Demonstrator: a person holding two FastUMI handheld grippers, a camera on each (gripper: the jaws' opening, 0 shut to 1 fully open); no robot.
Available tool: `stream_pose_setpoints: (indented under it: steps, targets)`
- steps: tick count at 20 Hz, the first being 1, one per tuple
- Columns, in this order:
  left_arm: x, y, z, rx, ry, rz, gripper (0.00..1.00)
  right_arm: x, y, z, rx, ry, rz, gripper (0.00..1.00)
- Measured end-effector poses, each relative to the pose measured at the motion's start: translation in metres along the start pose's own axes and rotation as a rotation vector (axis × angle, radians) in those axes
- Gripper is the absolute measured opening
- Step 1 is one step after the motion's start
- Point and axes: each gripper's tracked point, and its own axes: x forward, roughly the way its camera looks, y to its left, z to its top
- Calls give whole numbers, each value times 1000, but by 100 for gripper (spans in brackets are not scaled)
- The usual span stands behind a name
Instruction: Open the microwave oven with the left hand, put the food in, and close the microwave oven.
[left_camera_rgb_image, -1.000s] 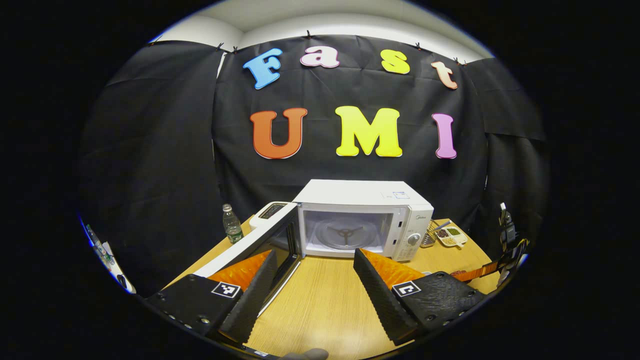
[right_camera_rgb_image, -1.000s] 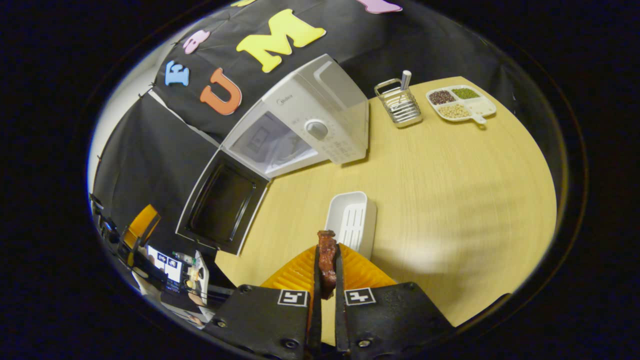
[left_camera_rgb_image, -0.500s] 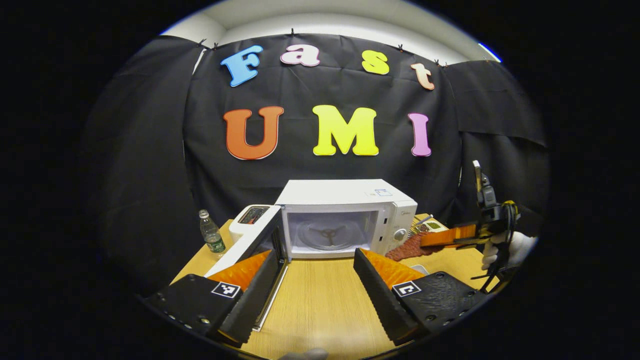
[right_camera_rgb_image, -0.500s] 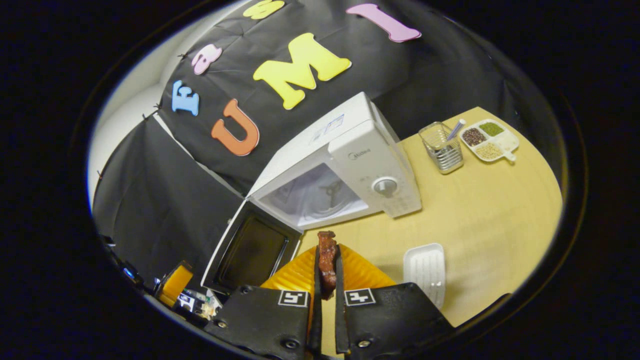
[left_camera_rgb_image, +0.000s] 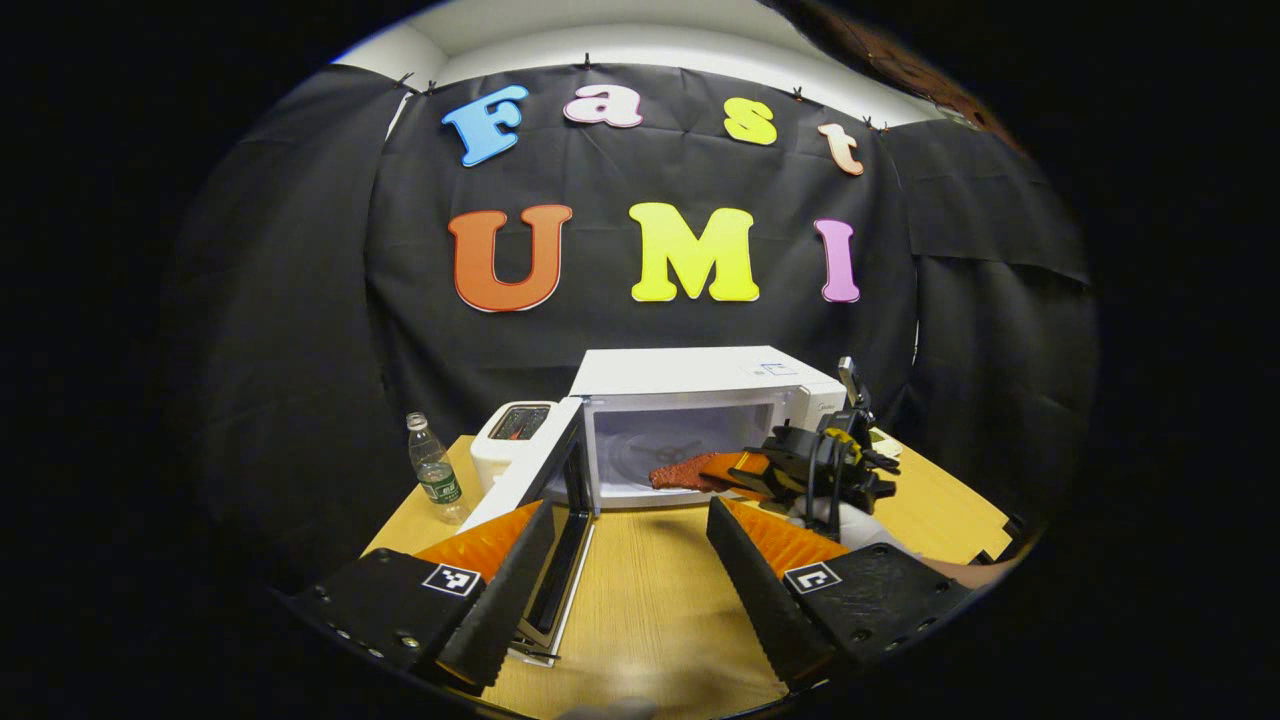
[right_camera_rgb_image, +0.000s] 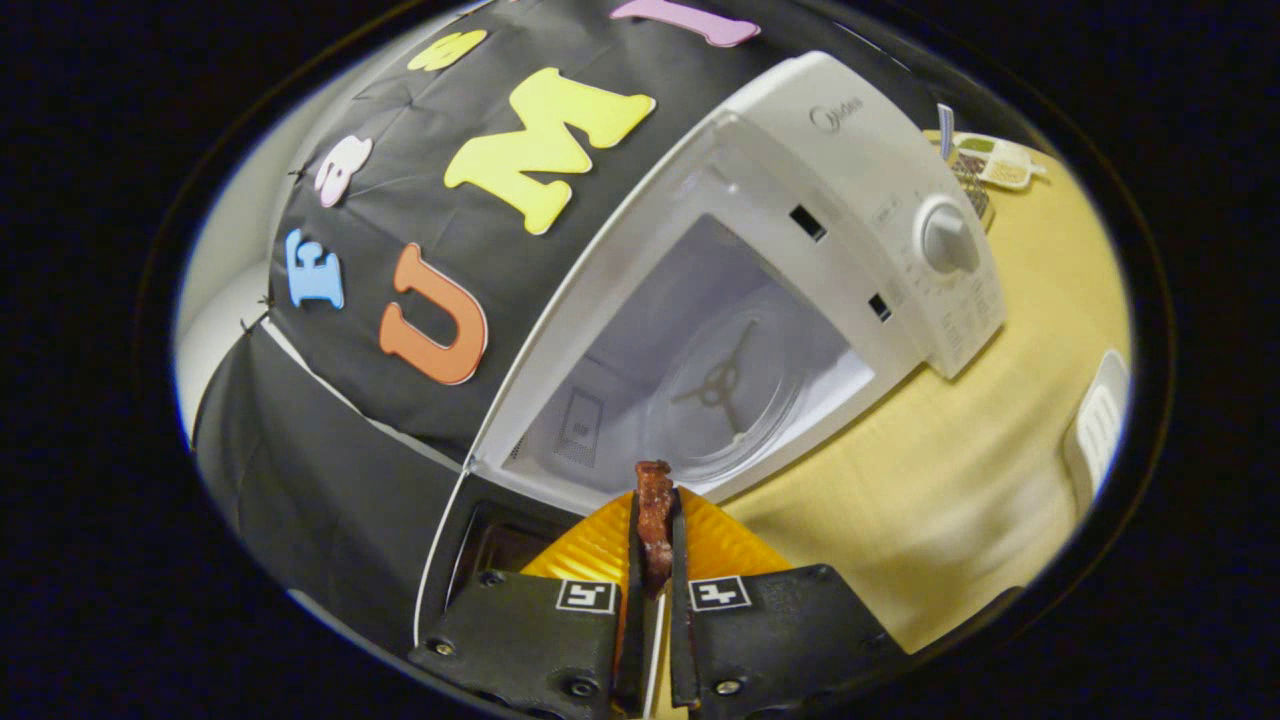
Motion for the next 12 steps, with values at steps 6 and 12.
stream_pose_setpoints:
  steps: [6,12]
  targets:
    - [-1,12,-10,39,9,22,94,59,-24,14,148,-175,-84,13]
    - [8,10,-15,46,29,21,94,103,-18,29,110,-262,-125,13]
